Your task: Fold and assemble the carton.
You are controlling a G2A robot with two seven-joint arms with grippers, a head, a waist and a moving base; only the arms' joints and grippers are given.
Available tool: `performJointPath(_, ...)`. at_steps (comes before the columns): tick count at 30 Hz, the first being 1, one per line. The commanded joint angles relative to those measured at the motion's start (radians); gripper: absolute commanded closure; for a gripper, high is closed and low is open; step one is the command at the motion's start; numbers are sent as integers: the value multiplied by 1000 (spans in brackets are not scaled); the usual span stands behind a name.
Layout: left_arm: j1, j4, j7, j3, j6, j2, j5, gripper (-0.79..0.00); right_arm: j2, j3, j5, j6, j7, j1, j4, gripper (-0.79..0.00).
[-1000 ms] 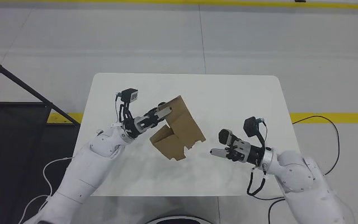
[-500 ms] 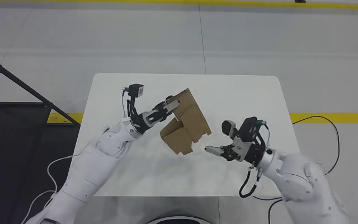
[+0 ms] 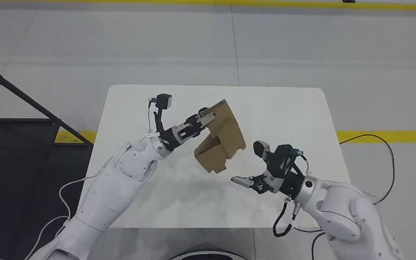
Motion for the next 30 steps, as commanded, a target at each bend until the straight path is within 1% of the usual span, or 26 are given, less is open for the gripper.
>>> performJointPath(1,-1,-14,23,1,23,-3,19,0,-1,-19,-79,18,9,1,-26,-785)
performJointPath(5,-13,-30,103,10,83,-15,102,0,-7,-91,-245,39,1,10,-83,-785)
performJointPath(7,-19,-37,120,20,106,-21,126,0,-10,-121,-309,64,3,13,-94,-785)
performJointPath(8,-23,-38,134,26,121,-25,143,0,-13,-141,-379,116,24,15,-103,-785)
performJointPath(10,-26,-39,148,33,133,-30,155,0,-17,-175,-456,170,46,16,-119,-785)
performJointPath(12,-30,-36,164,39,148,-36,170,0,-24,-221,-568,245,101,21,-132,-785)
performJointPath(16,-31,-34,181,43,162,-44,178,0,-40,-289,-710,381,172,34,-139,-785)
performJointPath(18,-31,-34,183,42,172,-46,183,0,-48,-315,-745,427,174,43,-132,-785)
performJointPath(22,-30,-41,183,38,191,-52,181,0,-64,-374,-823,474,162,62,-117,-785)
performJointPath(30,-30,-47,172,38,219,-63,176,0,-97,-440,-883,555,121,110,-70,-785)
